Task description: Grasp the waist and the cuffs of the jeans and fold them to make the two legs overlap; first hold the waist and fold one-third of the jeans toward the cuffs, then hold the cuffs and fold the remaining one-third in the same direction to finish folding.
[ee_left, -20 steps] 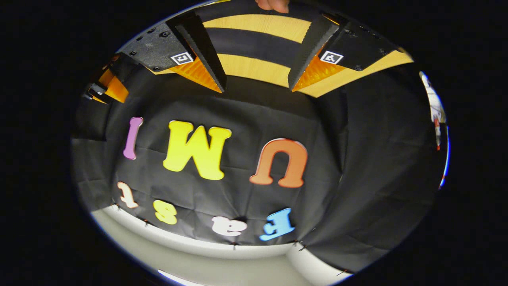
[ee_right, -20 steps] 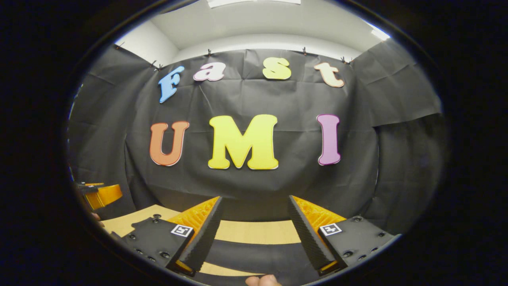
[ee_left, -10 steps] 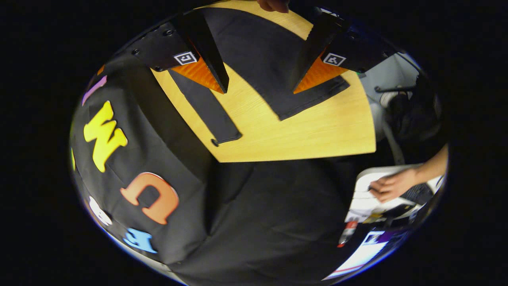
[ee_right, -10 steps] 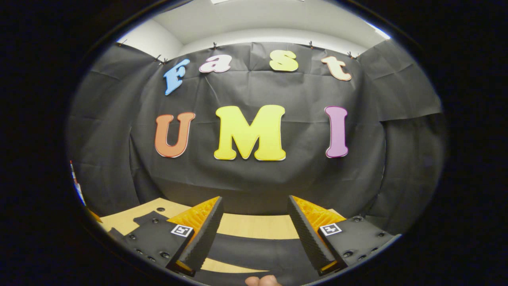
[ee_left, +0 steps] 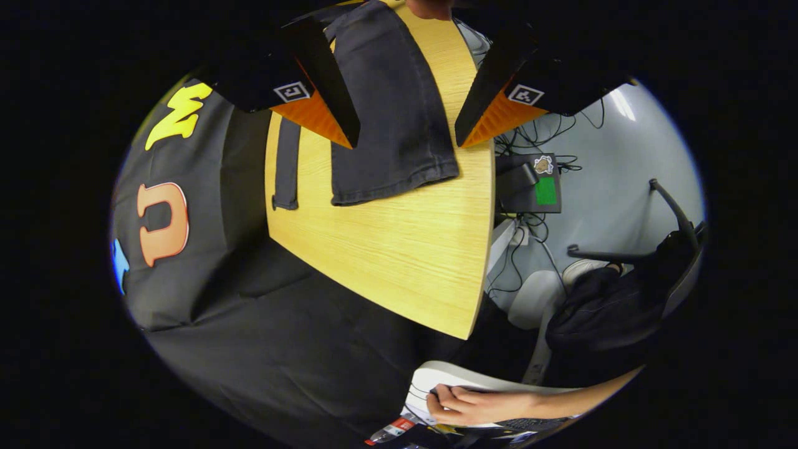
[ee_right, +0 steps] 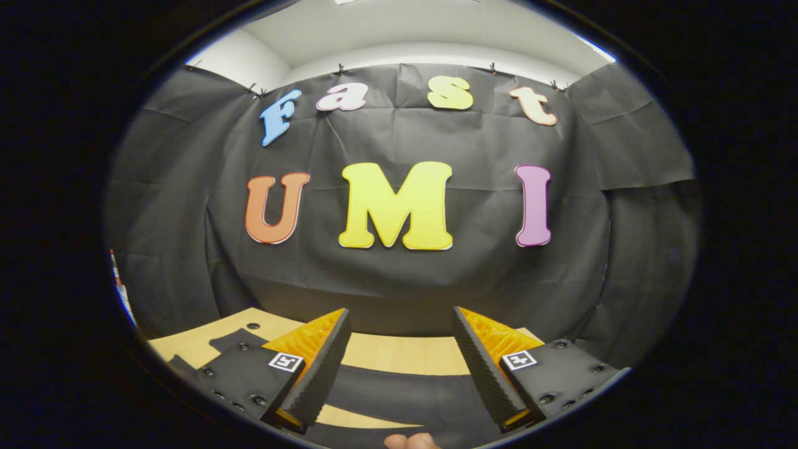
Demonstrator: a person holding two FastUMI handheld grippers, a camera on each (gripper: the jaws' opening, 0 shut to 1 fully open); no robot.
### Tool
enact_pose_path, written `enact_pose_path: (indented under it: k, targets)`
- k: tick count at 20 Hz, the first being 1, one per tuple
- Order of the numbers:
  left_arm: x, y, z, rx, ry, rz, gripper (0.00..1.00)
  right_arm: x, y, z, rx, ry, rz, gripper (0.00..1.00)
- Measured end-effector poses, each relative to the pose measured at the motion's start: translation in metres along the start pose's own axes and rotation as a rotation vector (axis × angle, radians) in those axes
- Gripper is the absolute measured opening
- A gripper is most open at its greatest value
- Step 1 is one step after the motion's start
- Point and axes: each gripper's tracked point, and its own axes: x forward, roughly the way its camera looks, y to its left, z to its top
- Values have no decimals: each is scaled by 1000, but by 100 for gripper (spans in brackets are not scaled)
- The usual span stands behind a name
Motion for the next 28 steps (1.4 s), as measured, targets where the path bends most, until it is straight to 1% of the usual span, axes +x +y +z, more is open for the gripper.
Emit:
enact_pose_path:
  k: [1, 2, 3, 4, 5, 6, 7, 9, 11, 12, 13, 14, 16, 17, 18, 19, 20, 21, 22, 23, 24, 25, 26, 28]
  targets:
    - [2, 2, 1, 6, 0, 7, 100, 0, -3, 1, -1, -3, -7, 100]
    - [6, 0, 0, 9, 0, 2, 100, 0, -6, 1, 4, -3, -14, 96]
    - [9, -2, 1, 13, 0, 3, 100, 1, -7, -1, 8, 1, -19, 96]
    - [11, -3, 3, 18, -4, 2, 100, 2, -9, -3, 7, 8, -24, 100]
    - [14, -5, 4, 22, -6, 0, 100, 2, -10, -5, 6, 14, -26, 100]
    - [16, -9, 5, 35, -6, -4, 100, 2, -10, -5, 8, 18, -28, 96]
    - [19, -11, 5, 52, -12, -8, 100, 1, -10, -6, 10, 20, -29, 96]
    - [24, -19, 8, 106, -26, -28, 98, 0, -11, -5, 5, 16, -31, 96]
    - [30, -27, 8, 177, -42, -56, 100, -1, -14, -6, 3, 14, -37, 96]
    - [34, -31, 7, 216, -52, -78, 98, -2, -17, -6, 3, 16, -41, 96]
    - [38, -33, 7, 249, -60, -76, 98, -2, -20, -7, 2, 18, -48, 96]
    - [41, -31, 7, 270, -63, -66, 96, -2, -23, -7, 2, 18, -53, 96]
    - [46, -34, 7, 273, -59, -60, 84, -1, -31, -7, 2, 19, -69, 96]
    - [49, -34, 7, 276, -52, -50, 82, -1, -34, -8, 5, 20, -77, 100]
    - [51, -35, 7, 283, -47, -39, 76, 0, -37, -8, 10, 23, -83, 100]
    - [54, -33, 7, 295, -45, -18, 74, 1, -39, -10, 12, 27, -88, 96]
    - [57, -31, 8, 306, -45, 4, 55, 1, -41, -9, 13, 29, -93, 96]
    - [61, -30, 9, 303, -34, 14, 37, 1, -44, -9, 12, 28, -99, 100]
    - [62, -29, 5, 289, -16, 15, 19, 1, -47, -9, 11, 27, -104, 100]
    - [63, -30, 6, 268, -13, 10, 19, 1, -50, -9, 11, 27, -111, 100]
    - [63, -31, 6, 250, -13, 4, 9, 1, -55, -10, 13, 30, -122, 100]
    - [62, -31, 6, 241, -14, -3, 6, 0, -62, -12, 16, 35, -133, 96]
    - [62, -32, 6, 246, -17, -9, 4, 0, -67, -13, 20, 40, -145, 96]
    - [62, -32, 6, 267, -22, -10, 3, -1, -77, -15, 38, 52, -153, 96]
